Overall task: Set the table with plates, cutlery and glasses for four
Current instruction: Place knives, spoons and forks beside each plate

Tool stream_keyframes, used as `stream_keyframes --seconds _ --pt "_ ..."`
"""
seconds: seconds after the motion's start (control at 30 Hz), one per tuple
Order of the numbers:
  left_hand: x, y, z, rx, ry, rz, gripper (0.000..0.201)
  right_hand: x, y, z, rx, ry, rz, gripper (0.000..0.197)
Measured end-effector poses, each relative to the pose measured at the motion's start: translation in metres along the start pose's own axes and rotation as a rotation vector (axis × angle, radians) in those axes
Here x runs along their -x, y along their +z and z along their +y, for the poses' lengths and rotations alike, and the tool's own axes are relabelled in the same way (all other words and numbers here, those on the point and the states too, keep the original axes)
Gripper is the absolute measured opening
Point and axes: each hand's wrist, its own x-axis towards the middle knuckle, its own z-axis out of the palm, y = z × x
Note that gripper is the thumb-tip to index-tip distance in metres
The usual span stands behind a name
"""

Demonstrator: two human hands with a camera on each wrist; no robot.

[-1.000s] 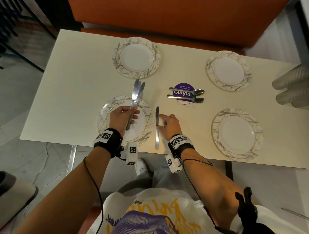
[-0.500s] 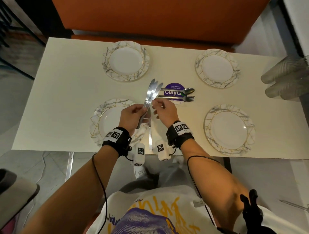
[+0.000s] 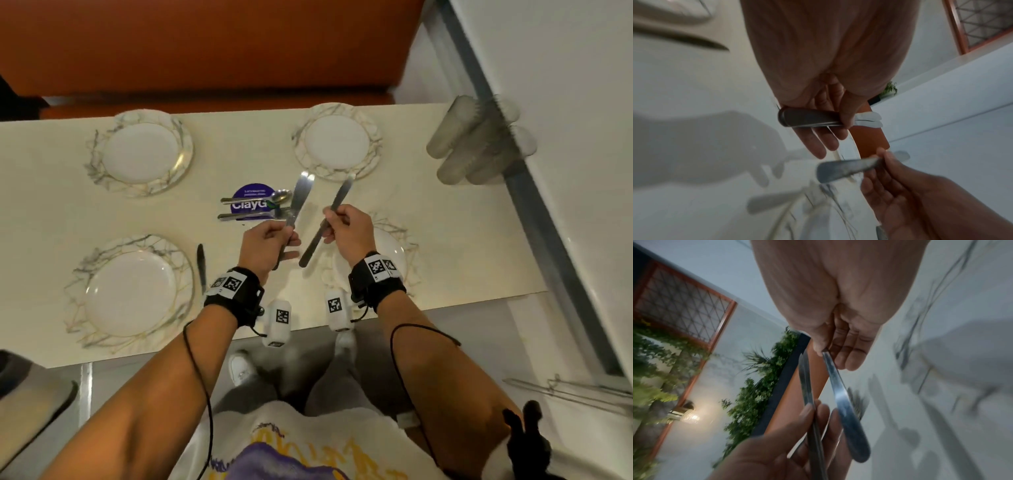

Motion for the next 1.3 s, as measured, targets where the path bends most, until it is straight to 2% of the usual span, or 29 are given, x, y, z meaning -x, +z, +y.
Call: stream_keyframes --seconds 0.1,0.23,0.4,0.67,0.87,0.97,1.07,1.3 --pt "-0.003 0.049 -0.005 0.029 -0.013 0.008 0.019 -0.018 -0.072 0.011 0.031 0.037 0.055 0.013" --pt "-0.005 0.107 -0.014 0.062 -0.022 0.056 0.019 -0.038 -0.161 0.033 0.129 0.106 0.105 0.021" --pt "-0.001 0.15 -0.027 0.092 -0.018 0.12 0.016 -0.059 -0.228 0.079 0.409 0.146 0.081 0.014" --pt "0.006 0.161 -0.038 0.063 -0.032 0.202 0.01 -0.067 -0.241 0.122 0.549 0.21 -0.008 0.015" --pt "0.005 0.162 -0.038 0.056 -0.027 0.243 0.017 -0.073 -0.244 0.121 0.594 0.244 -0.005 0.021" --pt "0.004 0.163 -0.037 0.061 -0.027 0.241 0.018 -0.071 -0.246 0.122 0.606 0.137 -0.017 0.024" --pt "0.003 0.163 -0.037 0.062 -0.025 0.236 0.016 -0.067 -0.247 0.123 0.706 0.01 -0.096 0.044" --pt "0.001 0.162 -0.038 0.061 -0.021 0.222 0.009 -0.058 -0.246 0.124 0.726 -0.012 -0.143 0.046"
